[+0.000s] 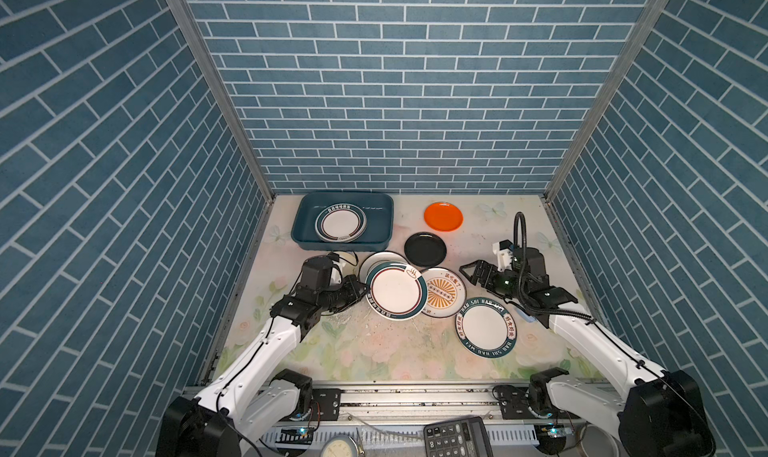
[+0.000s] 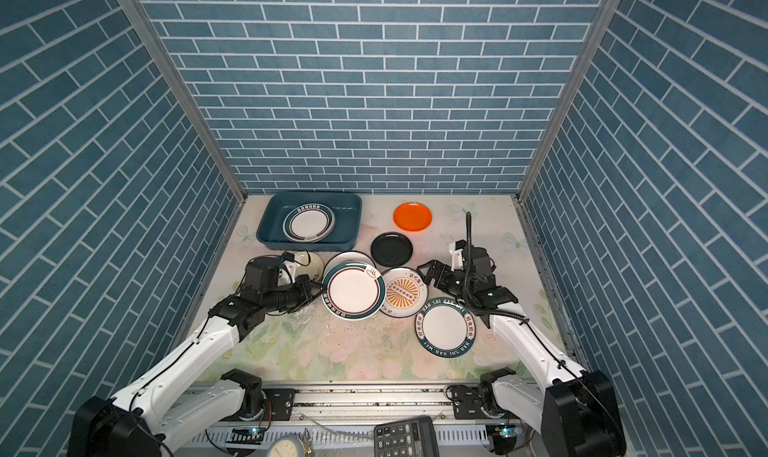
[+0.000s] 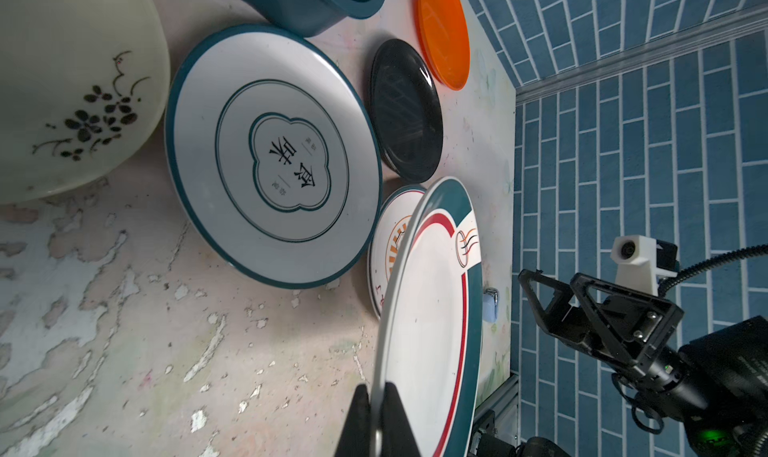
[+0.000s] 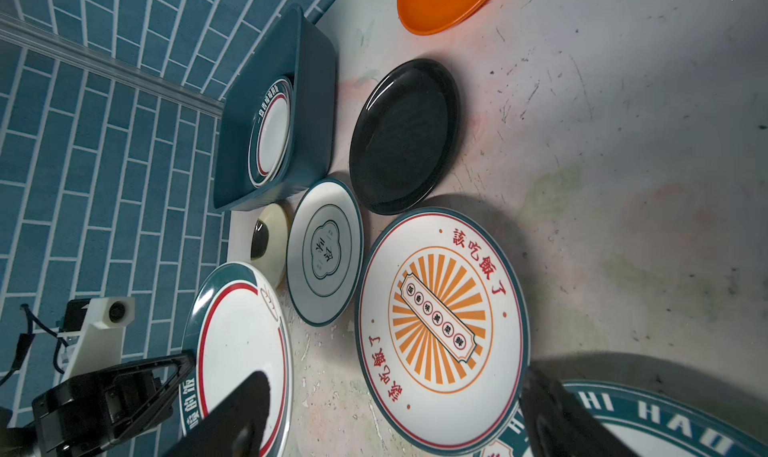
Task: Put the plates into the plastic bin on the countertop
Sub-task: 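Lift the green-rimmed plate upright with the left gripper, then carry the green-rimmed plate with the left gripper over the teal bin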
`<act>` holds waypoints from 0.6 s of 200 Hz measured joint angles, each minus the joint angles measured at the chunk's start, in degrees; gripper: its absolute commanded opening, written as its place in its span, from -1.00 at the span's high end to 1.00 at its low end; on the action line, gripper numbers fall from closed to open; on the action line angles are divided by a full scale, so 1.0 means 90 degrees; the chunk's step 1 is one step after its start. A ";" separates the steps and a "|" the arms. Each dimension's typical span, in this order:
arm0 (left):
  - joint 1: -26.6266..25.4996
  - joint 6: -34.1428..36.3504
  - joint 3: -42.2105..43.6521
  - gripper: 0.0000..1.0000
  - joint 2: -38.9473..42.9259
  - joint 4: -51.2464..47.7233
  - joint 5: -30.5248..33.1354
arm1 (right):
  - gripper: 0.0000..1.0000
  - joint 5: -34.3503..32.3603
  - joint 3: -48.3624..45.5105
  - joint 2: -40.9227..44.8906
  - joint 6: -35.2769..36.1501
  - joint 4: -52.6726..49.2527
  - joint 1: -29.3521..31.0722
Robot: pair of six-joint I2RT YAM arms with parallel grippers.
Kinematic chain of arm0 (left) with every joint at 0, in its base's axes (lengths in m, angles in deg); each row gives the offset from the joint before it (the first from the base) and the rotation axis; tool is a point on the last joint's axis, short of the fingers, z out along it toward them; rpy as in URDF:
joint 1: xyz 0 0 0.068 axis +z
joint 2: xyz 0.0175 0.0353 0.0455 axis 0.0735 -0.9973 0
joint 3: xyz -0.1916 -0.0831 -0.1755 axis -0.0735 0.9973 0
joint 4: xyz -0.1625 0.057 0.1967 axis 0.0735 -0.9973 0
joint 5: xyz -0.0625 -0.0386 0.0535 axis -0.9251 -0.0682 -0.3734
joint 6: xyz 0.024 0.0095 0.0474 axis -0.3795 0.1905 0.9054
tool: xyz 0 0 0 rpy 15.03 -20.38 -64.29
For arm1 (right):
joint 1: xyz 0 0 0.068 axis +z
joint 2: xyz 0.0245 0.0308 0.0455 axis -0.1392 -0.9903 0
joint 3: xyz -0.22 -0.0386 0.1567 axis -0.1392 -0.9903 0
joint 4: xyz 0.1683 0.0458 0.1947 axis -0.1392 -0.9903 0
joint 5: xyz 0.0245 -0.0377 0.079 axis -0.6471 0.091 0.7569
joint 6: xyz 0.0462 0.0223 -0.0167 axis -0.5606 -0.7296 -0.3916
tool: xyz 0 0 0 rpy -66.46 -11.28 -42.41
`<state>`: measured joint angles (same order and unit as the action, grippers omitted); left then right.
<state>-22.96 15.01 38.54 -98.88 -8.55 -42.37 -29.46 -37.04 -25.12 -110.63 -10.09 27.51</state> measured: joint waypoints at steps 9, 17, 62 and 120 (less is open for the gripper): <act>0.0010 -0.0007 -0.0112 1.00 -0.0104 0.0066 0.0019 | -0.88 -0.0039 -0.0010 0.0029 0.0002 0.0007 0.0000; 0.0022 -0.0012 -0.0214 1.00 -0.0192 0.0136 0.0036 | -0.88 -0.0066 -0.0032 0.0049 0.0010 0.0010 0.0000; 0.0325 -0.0063 -0.0792 1.00 -0.0746 0.0556 0.0136 | -0.88 -0.0126 -0.0182 0.0070 0.0119 0.0056 0.0000; 0.0690 -0.0325 -0.1506 1.00 -0.1749 0.1095 0.0219 | -0.88 -0.0233 -0.0376 0.0095 0.0124 0.0209 0.0000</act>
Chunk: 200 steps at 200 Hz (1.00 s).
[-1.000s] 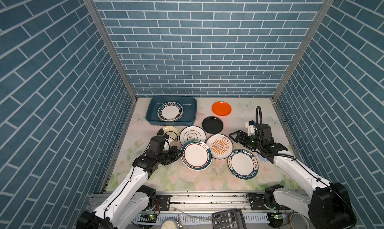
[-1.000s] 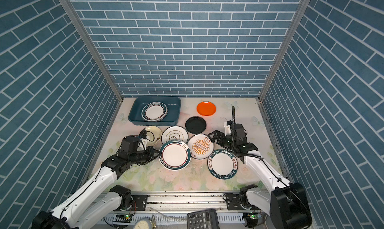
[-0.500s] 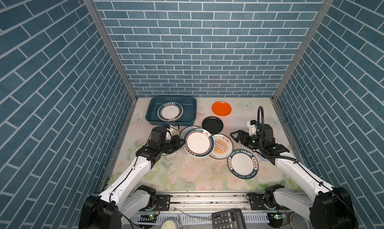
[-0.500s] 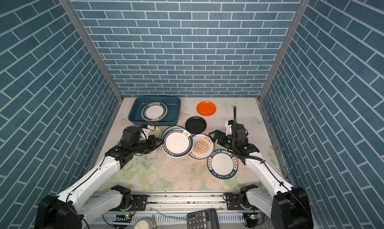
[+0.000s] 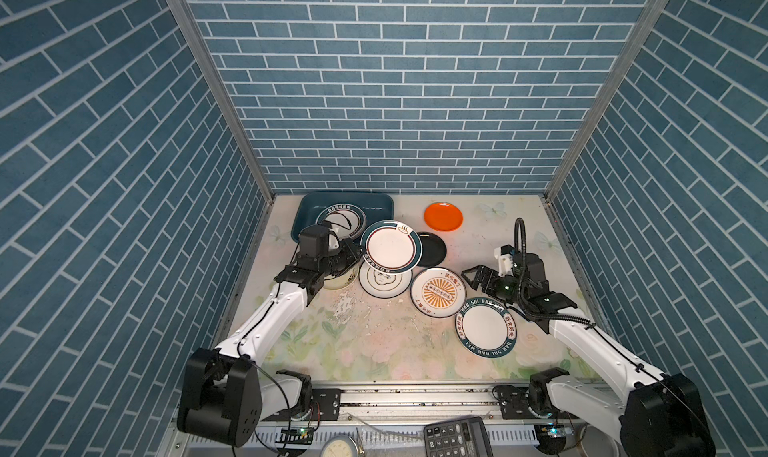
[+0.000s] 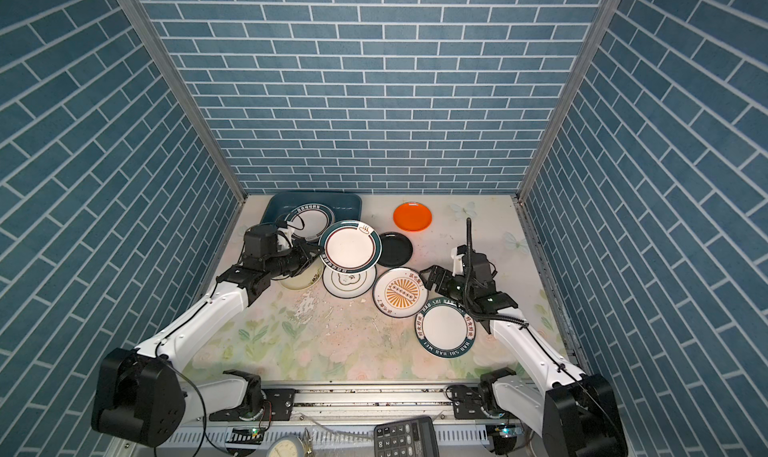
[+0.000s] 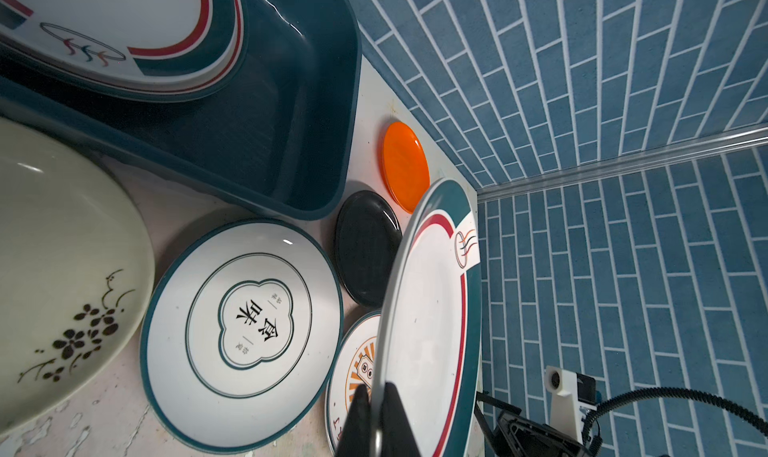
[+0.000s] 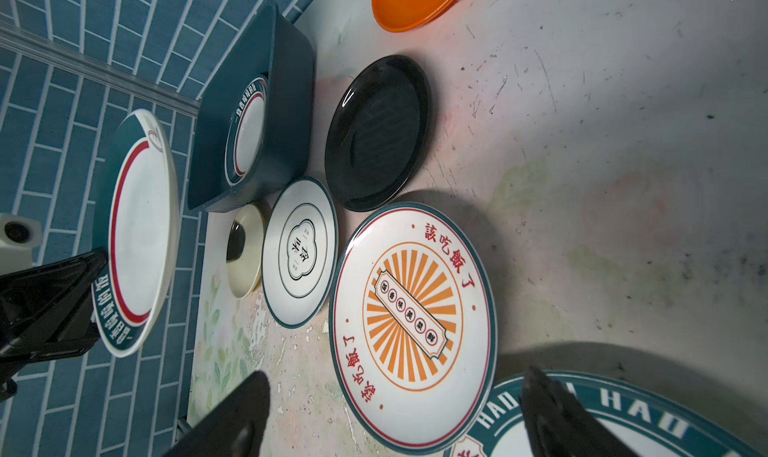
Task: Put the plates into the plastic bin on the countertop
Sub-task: 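Carry the green-rimmed plate with the left gripper over the teal bin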
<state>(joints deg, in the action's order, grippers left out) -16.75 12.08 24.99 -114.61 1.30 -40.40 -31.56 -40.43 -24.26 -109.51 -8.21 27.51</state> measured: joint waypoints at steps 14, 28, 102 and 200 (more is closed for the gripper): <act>0.0119 -0.0058 -0.0187 1.00 -0.0265 0.0121 -0.0041 | -0.88 -0.0005 -0.0007 0.0000 0.0029 0.0058 0.0000; 0.0274 -0.0100 -0.0330 1.00 -0.0491 0.0216 -0.0058 | -0.88 -0.0024 -0.0036 0.0000 0.0056 0.0090 0.0000; 0.0967 -0.0211 -0.1132 1.00 -0.1821 0.0607 0.0005 | -0.88 -0.0202 -0.0148 -0.0010 0.0328 0.0146 0.0000; 0.1129 0.0408 -0.2535 1.00 -0.3065 0.0022 0.0862 | -0.89 -0.0209 -0.0440 -0.0146 0.0376 0.0362 0.0000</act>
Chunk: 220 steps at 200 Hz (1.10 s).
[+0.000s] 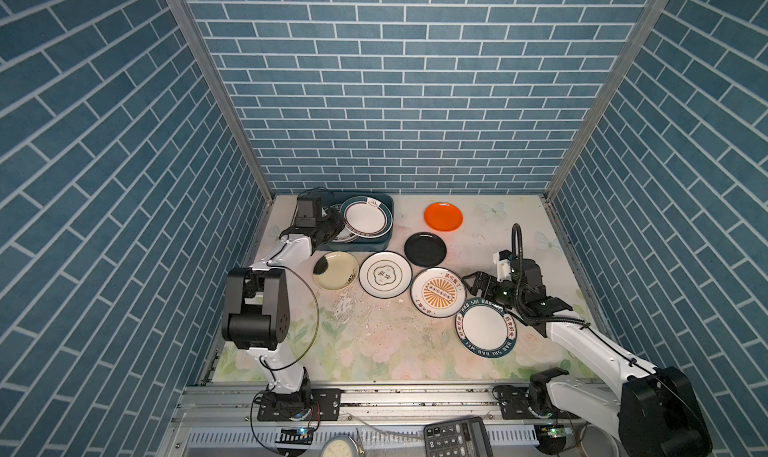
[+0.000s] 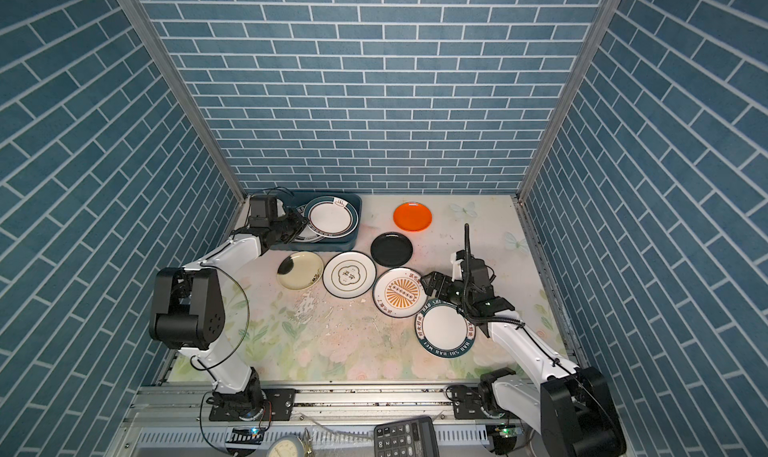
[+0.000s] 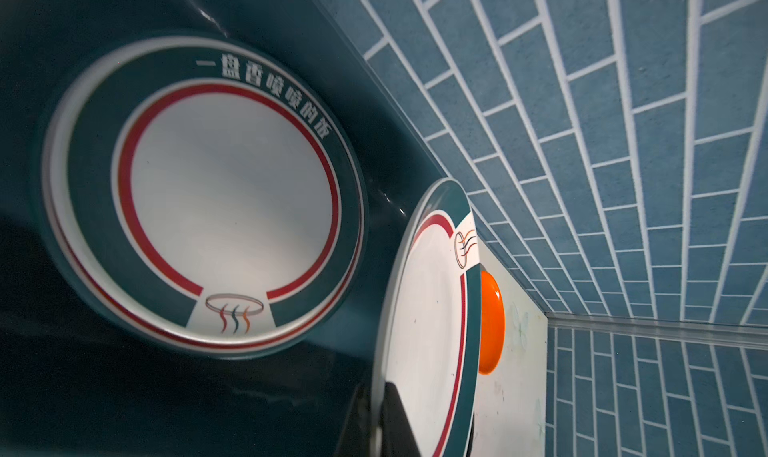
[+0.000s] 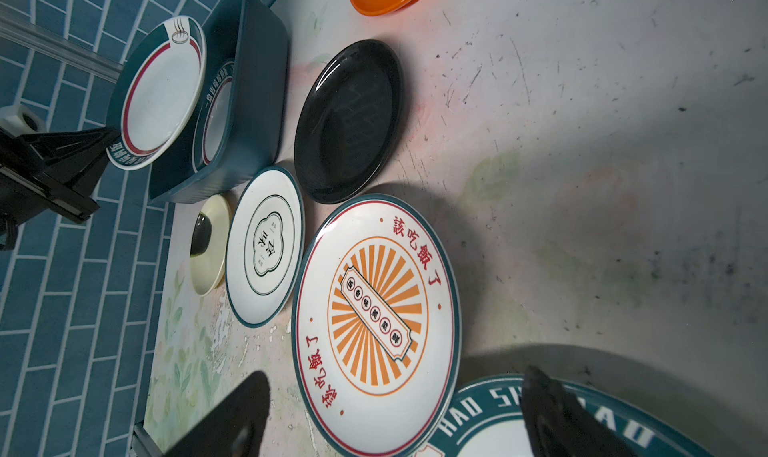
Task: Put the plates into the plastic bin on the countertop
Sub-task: 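Carry the green-rimmed plate with the left gripper over the teal bin, then lower the plate onto the stack in the bin and release it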
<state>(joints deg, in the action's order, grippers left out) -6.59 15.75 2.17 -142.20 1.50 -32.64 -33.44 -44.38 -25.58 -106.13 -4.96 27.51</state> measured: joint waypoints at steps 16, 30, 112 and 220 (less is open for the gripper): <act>0.0192 0.0070 -0.0219 1.00 -0.0092 -0.0015 0.0066 | -0.89 -0.0010 0.0000 0.0000 0.0002 -0.0005 0.0000; 0.0403 0.0102 -0.0362 1.00 -0.0209 -0.0029 0.0134 | -0.89 -0.0019 0.0000 0.0010 0.0007 -0.0017 0.0000; 0.0838 0.0236 -0.0899 1.00 -0.1382 -0.0427 0.0619 | -0.90 -0.0245 -0.0032 0.0175 0.0165 -0.0134 0.0000; 0.0719 0.1064 -0.1173 -0.99 -0.1066 -0.0755 0.0959 | -0.97 -0.0831 -0.0029 0.0512 0.0216 -0.0823 -0.0002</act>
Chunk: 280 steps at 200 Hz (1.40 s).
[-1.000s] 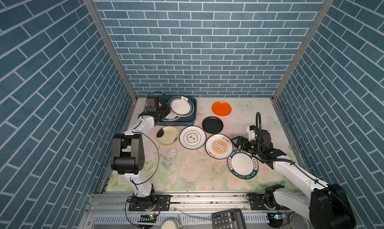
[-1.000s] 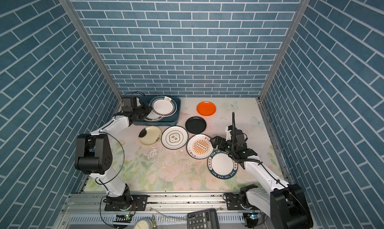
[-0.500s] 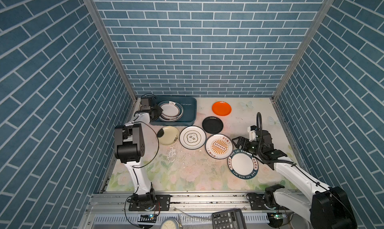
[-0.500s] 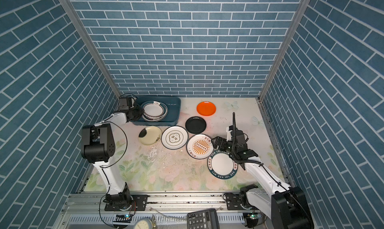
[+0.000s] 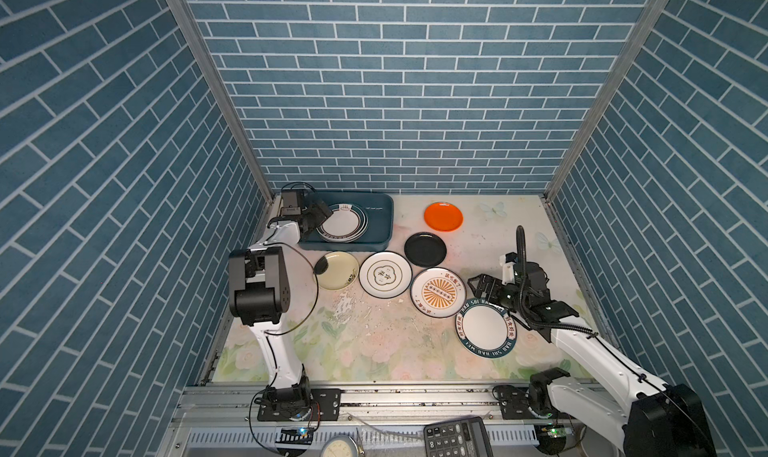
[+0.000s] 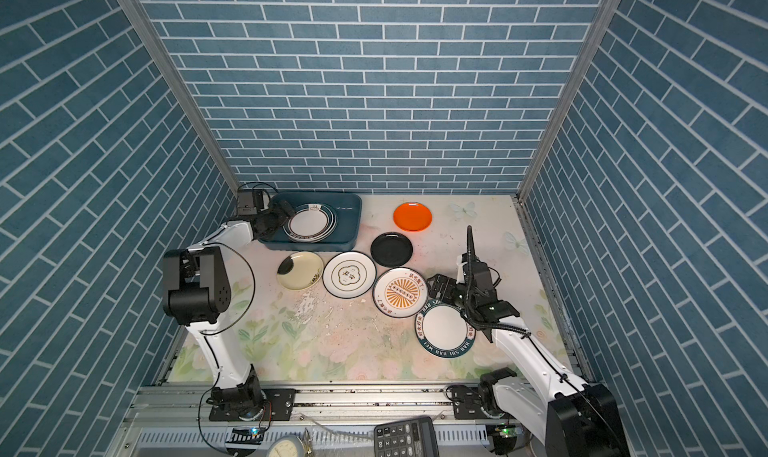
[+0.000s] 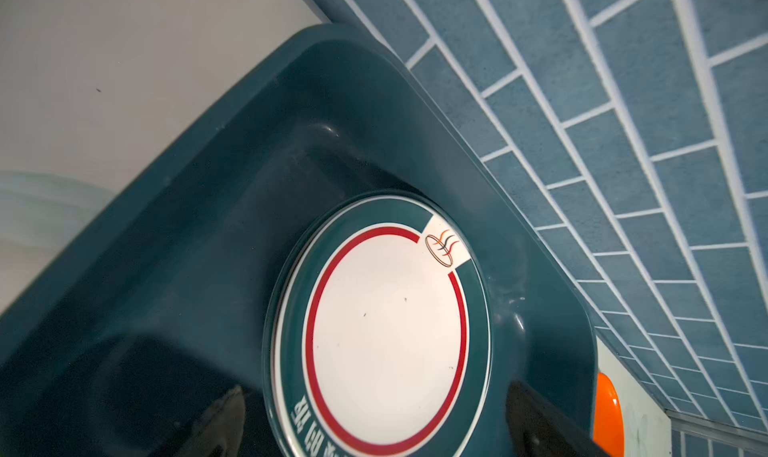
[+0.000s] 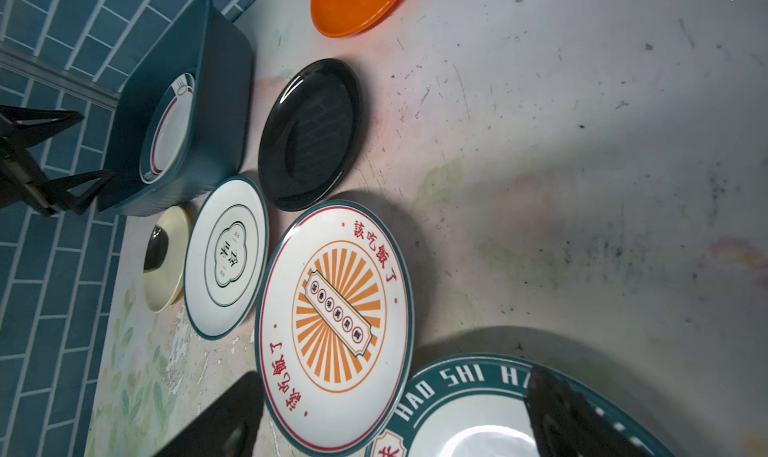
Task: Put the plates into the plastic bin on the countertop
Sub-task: 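Lower the plate onto the stack in the bin and release it, then withdraw the left gripper while the right gripper nears the 'HAO SHI' plate, then lower the right gripper onto the 'HAO SHI HAO WEI' plate rim and close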
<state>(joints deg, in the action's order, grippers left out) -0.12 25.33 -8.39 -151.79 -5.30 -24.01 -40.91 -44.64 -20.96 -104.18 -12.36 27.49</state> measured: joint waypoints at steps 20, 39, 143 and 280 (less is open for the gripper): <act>-0.0253 0.0330 0.0175 -0.99 0.0692 -0.0182 0.0566 | -0.97 -0.0192 0.0039 0.0000 -0.0002 -0.0427 0.0000; -0.0590 0.0537 0.0580 -0.99 0.1532 -0.0129 0.0937 | -0.97 -0.0359 0.0090 0.0100 0.0000 -0.0806 -0.0012; -0.1421 0.0488 0.3628 -0.99 0.4634 0.0301 0.0000 | -0.97 -0.1275 0.0423 0.1421 0.0041 -0.3320 -0.0393; -0.1455 0.0287 0.4957 -0.99 0.5792 0.0306 -0.1637 | -0.81 -0.0493 -0.0750 0.2166 -0.0748 -0.3451 -0.0959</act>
<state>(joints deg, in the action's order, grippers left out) -13.21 27.90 36.22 -99.66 -2.54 -38.74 -45.35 -51.40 -1.47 -110.91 -43.42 18.85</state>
